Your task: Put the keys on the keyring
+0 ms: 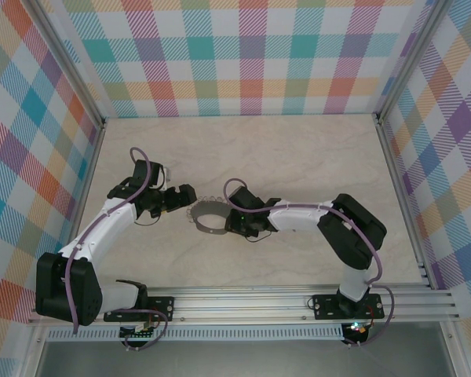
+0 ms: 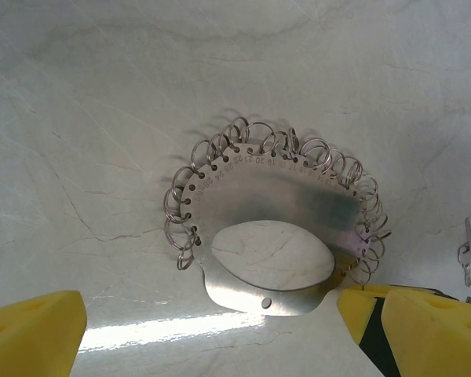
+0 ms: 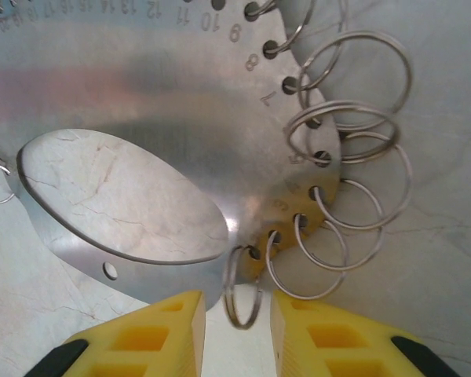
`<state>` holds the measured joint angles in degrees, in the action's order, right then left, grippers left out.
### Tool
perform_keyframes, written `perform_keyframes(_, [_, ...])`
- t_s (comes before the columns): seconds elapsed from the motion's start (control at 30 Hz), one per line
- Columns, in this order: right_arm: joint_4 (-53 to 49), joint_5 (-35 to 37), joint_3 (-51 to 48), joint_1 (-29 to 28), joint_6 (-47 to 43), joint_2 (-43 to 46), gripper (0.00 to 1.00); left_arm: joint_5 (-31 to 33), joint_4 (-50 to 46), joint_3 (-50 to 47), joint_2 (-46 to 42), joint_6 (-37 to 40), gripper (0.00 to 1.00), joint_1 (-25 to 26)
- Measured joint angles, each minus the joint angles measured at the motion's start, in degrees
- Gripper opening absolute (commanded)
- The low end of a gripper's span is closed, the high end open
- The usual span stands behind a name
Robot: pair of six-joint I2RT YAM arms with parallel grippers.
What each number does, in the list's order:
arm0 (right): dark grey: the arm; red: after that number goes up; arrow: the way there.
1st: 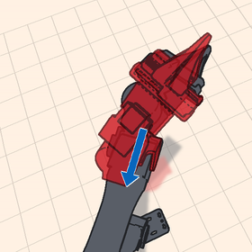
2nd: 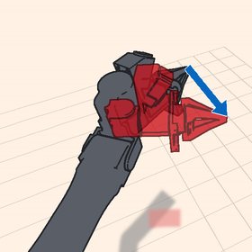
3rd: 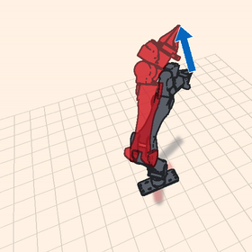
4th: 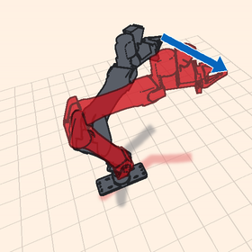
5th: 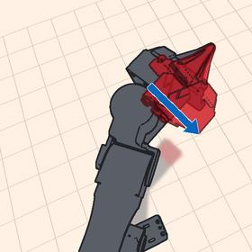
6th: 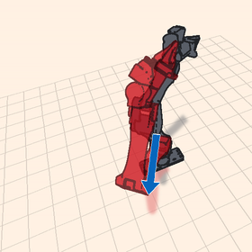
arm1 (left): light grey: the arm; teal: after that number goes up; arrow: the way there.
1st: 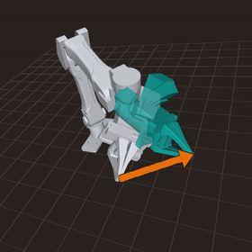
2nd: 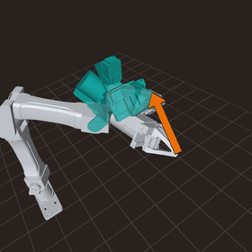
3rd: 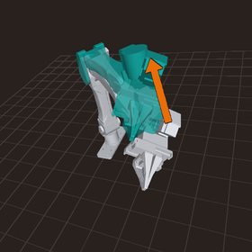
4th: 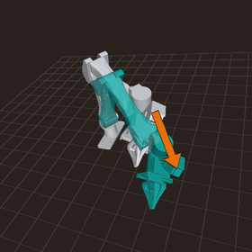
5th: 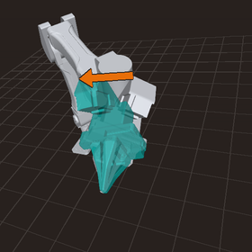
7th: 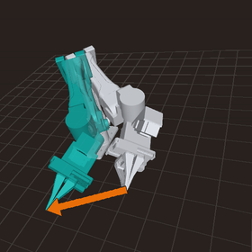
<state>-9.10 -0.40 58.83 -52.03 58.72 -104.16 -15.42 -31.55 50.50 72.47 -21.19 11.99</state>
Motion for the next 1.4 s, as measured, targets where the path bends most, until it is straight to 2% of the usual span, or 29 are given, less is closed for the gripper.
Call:
perform_keyframes(0.43, [-0.3, 0.0, 1.5, 0.7, -1.1, -0.8, 0.27, 0.0, -0.1, 0.0, 0.0, 0.0, 0.97, 0.0])
perform_keyframes(0.57, [-1.5, 0.4, 1.5, 0.7, -1.2, -0.9, 0.33, 0.0, -0.3, 0.0, 0.0, 0.0, 0.97, 0.0])
perform_keyframes(0.73, [-3.5, 1.4, 2.1, 0.7, -2.2, -0.9, 0.33, 0.0, -0.2, 0.1, 0.0, 0.0, 0.97, 0.0])
perform_keyframes(1.27, [-5.6, 2.1, 4.6, 1.7, -4.5, -1.9, 0.27, 0.0, -0.2, 0.3, 0.0, 0.0, 0.97, 0.0])
perform_keyframes(1.4, [-5.6, 2.1, 4.6, 1.9, -5.1, -2.1, 0.19, 0.0, -0.2, 0.4, 0.0, 0.0, 0.97, 0.0])
